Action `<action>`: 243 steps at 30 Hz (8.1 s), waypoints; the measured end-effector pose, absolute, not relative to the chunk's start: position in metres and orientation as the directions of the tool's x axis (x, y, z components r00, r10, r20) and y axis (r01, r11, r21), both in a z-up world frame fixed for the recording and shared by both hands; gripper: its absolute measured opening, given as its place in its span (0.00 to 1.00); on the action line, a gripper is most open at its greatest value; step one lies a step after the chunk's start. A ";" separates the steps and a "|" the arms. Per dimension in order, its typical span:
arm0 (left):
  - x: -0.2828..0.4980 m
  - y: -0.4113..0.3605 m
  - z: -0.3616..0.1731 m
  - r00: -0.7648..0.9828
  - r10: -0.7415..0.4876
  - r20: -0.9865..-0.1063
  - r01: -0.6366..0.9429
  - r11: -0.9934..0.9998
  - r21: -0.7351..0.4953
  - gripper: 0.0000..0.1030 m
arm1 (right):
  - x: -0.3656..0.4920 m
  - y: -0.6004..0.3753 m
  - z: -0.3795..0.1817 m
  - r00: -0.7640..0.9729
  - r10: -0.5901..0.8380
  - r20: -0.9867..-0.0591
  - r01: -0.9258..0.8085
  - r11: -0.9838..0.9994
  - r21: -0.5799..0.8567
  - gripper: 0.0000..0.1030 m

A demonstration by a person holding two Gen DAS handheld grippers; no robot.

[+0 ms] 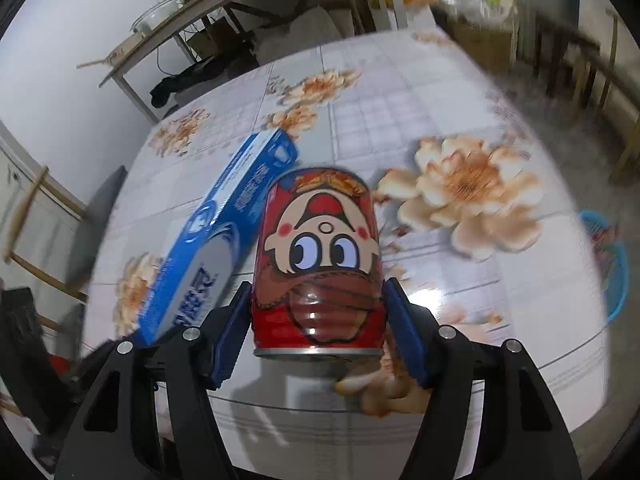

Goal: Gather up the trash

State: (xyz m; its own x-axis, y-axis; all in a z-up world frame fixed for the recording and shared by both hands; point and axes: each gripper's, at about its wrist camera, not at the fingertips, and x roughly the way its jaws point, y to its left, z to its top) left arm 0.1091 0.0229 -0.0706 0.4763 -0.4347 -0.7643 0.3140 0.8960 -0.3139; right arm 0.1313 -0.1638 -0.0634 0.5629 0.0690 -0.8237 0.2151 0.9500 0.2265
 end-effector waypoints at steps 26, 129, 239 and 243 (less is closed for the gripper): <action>0.105 0.034 -0.067 0.464 -0.430 -0.774 0.313 0.898 -0.311 0.46 | 0.120 -0.158 -0.028 0.614 -0.083 -0.785 0.184 0.982 0.041 0.62; 0.077 -0.570 -0.139 -0.111 -0.289 -0.951 0.877 0.422 -0.230 0.76 | -0.166 -0.565 -0.186 0.545 -0.184 -0.818 0.831 0.243 0.500 0.66; -0.015 -0.110 -0.010 0.657 -0.105 -0.747 0.247 0.966 0.081 0.92 | -0.090 -0.267 -0.016 0.571 -0.521 -0.635 0.578 0.804 -0.140 0.94; -0.015 -0.109 -0.010 0.660 -0.103 -0.744 0.246 0.966 0.085 0.92 | -0.090 -0.267 -0.015 0.570 -0.520 -0.636 0.578 0.804 -0.139 0.94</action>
